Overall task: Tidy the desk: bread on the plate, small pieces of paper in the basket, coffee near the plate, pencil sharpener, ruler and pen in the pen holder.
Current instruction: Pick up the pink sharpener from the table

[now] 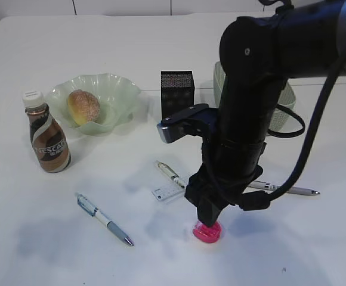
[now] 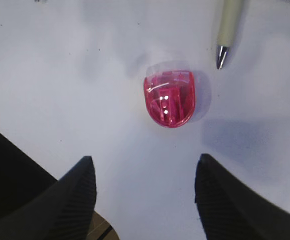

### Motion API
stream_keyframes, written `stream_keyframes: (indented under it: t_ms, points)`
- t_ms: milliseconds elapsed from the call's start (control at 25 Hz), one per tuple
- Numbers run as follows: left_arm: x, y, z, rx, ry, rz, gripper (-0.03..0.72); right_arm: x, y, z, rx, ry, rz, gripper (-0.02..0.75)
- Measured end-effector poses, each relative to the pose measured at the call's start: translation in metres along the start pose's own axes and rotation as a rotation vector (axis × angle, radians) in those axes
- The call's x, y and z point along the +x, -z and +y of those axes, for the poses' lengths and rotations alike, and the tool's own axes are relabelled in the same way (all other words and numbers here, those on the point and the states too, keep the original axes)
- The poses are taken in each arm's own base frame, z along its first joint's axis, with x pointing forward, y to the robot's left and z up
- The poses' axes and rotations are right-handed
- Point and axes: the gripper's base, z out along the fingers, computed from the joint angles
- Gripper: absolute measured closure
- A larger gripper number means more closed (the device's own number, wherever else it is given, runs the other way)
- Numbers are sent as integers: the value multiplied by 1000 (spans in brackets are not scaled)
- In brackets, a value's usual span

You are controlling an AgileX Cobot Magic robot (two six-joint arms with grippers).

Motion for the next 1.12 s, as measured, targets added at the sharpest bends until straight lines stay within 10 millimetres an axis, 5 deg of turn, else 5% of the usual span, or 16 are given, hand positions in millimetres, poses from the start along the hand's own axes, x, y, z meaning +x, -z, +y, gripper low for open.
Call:
stream_keyframes:
  t_ms: [320,680,1120]
  points:
    - [-2,0,-1,63,73,-19,270,-7,-31,-11,40,24,65,246]
    - [-5,-2,-3,84,80,-20,273,-7,-35,-11,17,192,78,246]
    - [-5,-2,-3,84,80,-24,279,-13,-41,15,164,316,104,246]
